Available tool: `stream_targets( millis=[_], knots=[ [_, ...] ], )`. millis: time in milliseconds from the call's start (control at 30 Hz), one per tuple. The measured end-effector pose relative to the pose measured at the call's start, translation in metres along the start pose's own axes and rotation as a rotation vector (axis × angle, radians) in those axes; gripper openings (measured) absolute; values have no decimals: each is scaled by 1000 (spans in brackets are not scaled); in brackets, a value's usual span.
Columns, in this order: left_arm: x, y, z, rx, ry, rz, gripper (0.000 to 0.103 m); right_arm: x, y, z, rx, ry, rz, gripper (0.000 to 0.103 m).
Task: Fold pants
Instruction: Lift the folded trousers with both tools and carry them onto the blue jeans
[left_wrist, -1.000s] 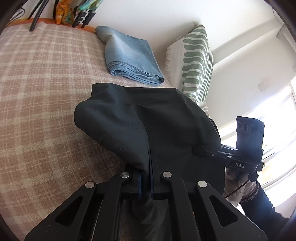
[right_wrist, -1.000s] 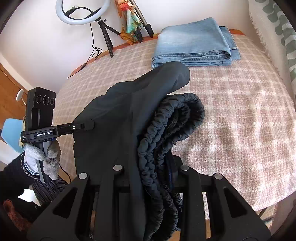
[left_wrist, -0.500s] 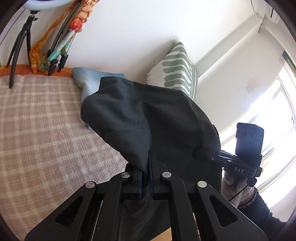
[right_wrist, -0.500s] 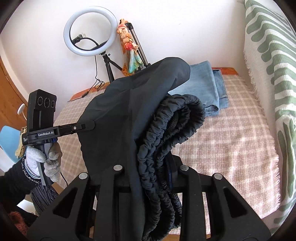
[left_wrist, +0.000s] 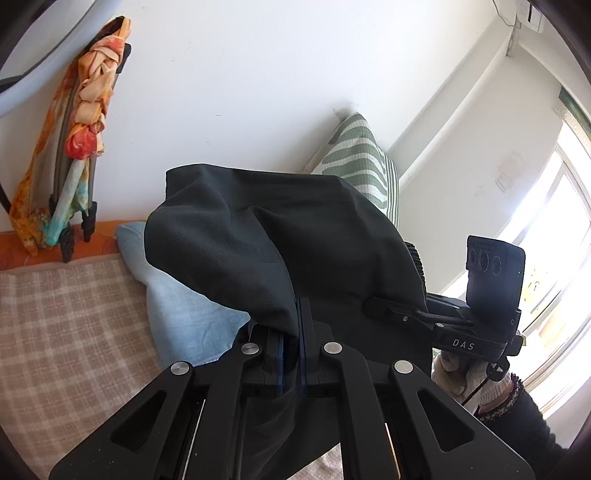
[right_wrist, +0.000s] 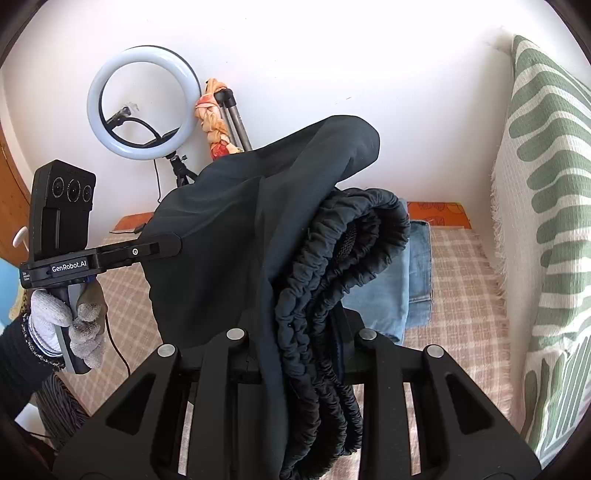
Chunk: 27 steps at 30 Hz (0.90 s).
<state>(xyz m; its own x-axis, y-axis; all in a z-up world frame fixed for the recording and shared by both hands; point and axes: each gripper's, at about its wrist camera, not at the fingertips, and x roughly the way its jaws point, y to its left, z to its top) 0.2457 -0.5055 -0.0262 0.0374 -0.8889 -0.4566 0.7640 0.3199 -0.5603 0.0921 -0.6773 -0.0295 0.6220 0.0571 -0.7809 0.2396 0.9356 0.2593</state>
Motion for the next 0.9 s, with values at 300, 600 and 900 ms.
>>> stream_targets(
  millis=[300,600,900],
  knots=[
    [57,38,41,32,28,66,4,71,-47,49,17,9,66,26],
    [101,87,47,-44,61,118,4,141,-88,46,56,79,132,26],
    [107,118,41,-38,90,320,4,165,-137,23,180,153,-13,42]
  ],
)
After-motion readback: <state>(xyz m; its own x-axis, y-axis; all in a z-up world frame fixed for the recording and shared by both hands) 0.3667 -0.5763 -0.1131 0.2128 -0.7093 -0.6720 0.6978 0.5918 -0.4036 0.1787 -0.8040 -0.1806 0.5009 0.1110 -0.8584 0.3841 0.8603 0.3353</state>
